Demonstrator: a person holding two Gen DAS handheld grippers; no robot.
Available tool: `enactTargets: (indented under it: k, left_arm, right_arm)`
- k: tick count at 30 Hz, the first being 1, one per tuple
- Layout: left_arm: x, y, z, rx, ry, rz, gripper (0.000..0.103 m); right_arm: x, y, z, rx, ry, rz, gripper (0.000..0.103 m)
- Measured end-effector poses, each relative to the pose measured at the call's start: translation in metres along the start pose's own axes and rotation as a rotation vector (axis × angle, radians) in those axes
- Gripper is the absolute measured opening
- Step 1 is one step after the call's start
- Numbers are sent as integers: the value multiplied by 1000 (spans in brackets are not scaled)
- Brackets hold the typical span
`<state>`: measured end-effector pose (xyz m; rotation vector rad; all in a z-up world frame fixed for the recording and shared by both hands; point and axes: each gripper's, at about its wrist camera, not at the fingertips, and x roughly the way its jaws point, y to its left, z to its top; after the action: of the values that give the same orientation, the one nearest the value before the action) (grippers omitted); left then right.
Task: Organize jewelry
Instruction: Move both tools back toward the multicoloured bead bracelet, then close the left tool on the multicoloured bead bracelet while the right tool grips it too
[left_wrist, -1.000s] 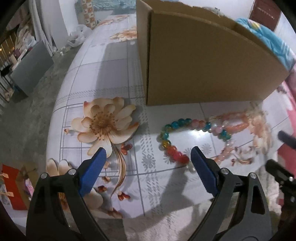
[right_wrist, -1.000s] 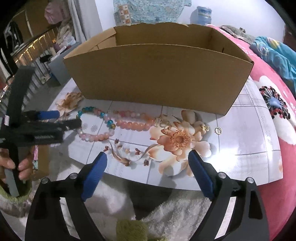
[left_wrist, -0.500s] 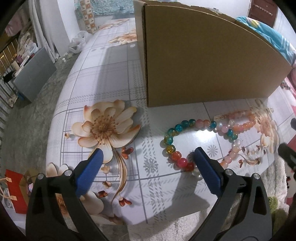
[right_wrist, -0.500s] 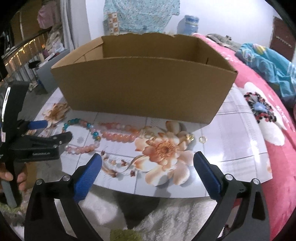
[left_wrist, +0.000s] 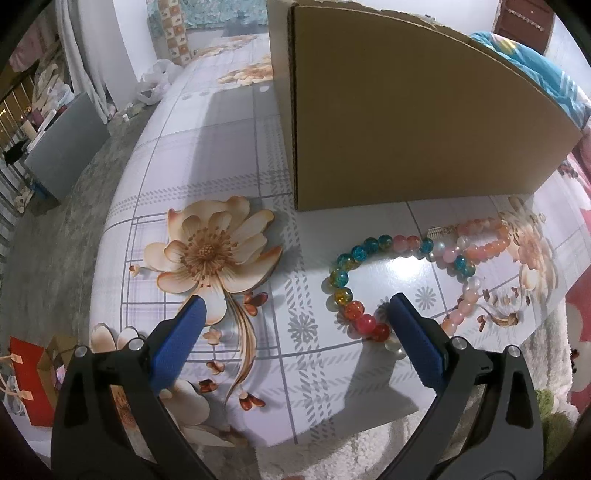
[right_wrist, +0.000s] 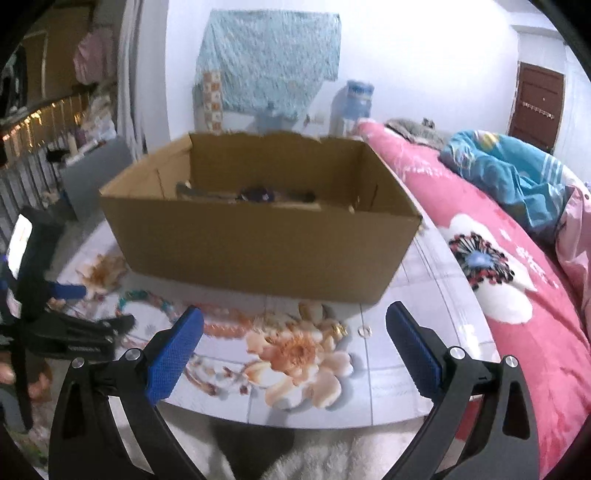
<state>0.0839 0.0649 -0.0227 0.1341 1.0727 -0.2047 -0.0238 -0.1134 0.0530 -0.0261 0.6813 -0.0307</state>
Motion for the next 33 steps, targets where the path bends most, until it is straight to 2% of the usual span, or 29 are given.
enactTargets:
  k: [8, 11, 14, 16, 17, 19, 20, 24, 26, 28, 30, 33]
  left_arm:
    - [-5, 3, -9, 61, -33, -21, 96]
    - [-13, 4, -15, 82, -83, -44, 95]
    - [-25, 4, -21, 118, -143, -92, 94]
    - [-31, 4, -24, 136, -171, -118, 87]
    - [-33, 4, -24, 141, -179, -133, 78]
    - [-34, 5, -23, 140, -179, -159, 71]
    - [-35, 7, -22, 139, -175, -181, 64]
    - [-33, 8, -19, 152, -167, -225, 50]
    - [-31, 6, -17, 173, -163, -228, 47]
    - [-29, 5, -18, 194, -158, -222, 45]
    - [-26, 1, -16, 222, -153, -214, 43]
    - [-23, 0, -14, 255, -148, -204, 41]
  right_arm:
    - [4, -11, -9, 61, 38, 120, 96]
    - [6, -14, -12, 107, 68, 207, 96]
    - [13, -9, -15, 139, 114, 327, 86]
    - [23, -1, -17, 165, 159, 417, 77]
    - [26, 3, -18, 170, 174, 440, 74]
    - [34, 14, -19, 170, 203, 492, 68]
    - [35, 18, -18, 169, 210, 505, 66]
    - [48, 35, -16, 158, 247, 539, 57]
    - [55, 41, -16, 157, 267, 540, 53]
    - [66, 46, -16, 161, 306, 543, 41]
    - [74, 49, -18, 166, 331, 541, 35]
    - [80, 51, -18, 164, 348, 514, 34]
